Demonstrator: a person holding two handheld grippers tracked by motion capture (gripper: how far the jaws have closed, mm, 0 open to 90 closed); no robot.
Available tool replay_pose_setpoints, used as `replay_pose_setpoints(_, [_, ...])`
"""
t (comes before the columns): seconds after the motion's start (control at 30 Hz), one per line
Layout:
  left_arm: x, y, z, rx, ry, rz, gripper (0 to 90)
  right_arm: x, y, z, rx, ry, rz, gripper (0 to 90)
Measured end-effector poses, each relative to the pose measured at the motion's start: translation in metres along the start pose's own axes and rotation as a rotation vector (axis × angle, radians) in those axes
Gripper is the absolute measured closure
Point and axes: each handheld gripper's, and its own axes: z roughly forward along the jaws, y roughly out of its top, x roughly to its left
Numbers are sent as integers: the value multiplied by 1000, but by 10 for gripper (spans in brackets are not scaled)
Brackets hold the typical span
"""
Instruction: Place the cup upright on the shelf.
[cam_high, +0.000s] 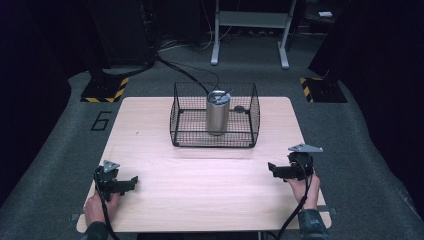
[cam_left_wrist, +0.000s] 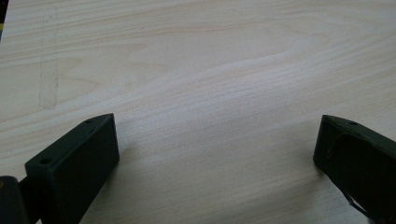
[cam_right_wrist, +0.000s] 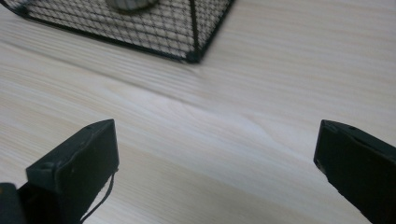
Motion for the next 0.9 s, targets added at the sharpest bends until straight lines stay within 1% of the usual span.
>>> replay_pose_setpoints(0.03, [0, 0, 0, 0, 0, 0, 1, 0, 0, 0, 0, 0, 0, 0])
replay_pose_setpoints(0.07, [-1, 0, 0, -1, 0, -10, 1, -7, -12, 3, 3, -13, 18, 0])
replay_pose_setpoints(0.1, [-1, 0, 0, -2, -2, -8, 1, -10, -17, 4, 7, -13, 30, 0])
replay_pose_setpoints(0.2, [0, 0, 0, 2, -2, -6, 1, -18, -35, 7, 13, -35, 55, 0])
replay_pose_setpoints(0.23, [-1, 0, 1, -10, 1, -10, 1, -21, -40, 8, 21, -45, 60, 0])
replay_pose_setpoints(0.27, [-1, 0, 0, -1, -2, -9, 1, -23, -45, 10, 27, -54, 61, 0])
replay_pose_setpoints(0.3, [-1, 0, 0, -2, 0, -9, 1, -24, -49, 10, 35, -57, 73, 0])
replay_pose_setpoints(0.33, [-1, 0, 1, -9, 3, -8, 1, -27, -53, 12, 34, -62, 72, 0])
replay_pose_setpoints(0.47, [-1, 0, 0, -4, -2, -9, 1, -32, -65, 16, 38, -79, 88, 0])
replay_pose_setpoints(0.5, [0, 0, 0, -6, 3, 2, 1, -33, -66, 18, 37, -74, 81, 0])
replay_pose_setpoints(0.53, [0, 0, 0, 4, -2, 3, 1, -32, -68, 19, 40, -80, 71, 0])
replay_pose_setpoints(0.57, [0, 0, 1, -10, 3, 0, 1, -32, -69, 21, 38, -84, 61, 0])
replay_pose_setpoints(0.63, [0, 0, 0, 0, -1, 0, 1, -29, -71, 24, 43, -75, 56, 0])
replay_pose_setpoints(0.67, [0, 0, 0, 2, -1, 1, 1, -29, -72, 26, 62, -83, 29, 0])
replay_pose_setpoints(0.7, [0, 0, 0, 2, -1, 1, 1, -29, -72, 26, 62, -83, 29, 0])
replay_pose_setpoints(0.73, [0, 0, 0, 2, 0, 2, 1, -24, -72, 30, 69, -101, 8, 0])
replay_pose_setpoints(0.77, [0, 0, 1, -5, 1, 0, 1, -24, -73, 30, 67, -101, -7, 0])
replay_pose_setpoints(0.8, [0, 0, 1, -7, 4, 0, 1, -24, -73, 30, 62, -100, 1, 0])
replay_pose_setpoints(0.83, [0, 0, 1, -7, 1, -2, 1, -23, -74, 31, 50, -104, 23, 0])
replay_pose_setpoints(0.9, [0, 0, 1, -7, 3, 0, 1, -24, -74, 30, 52, -108, 15, 0])
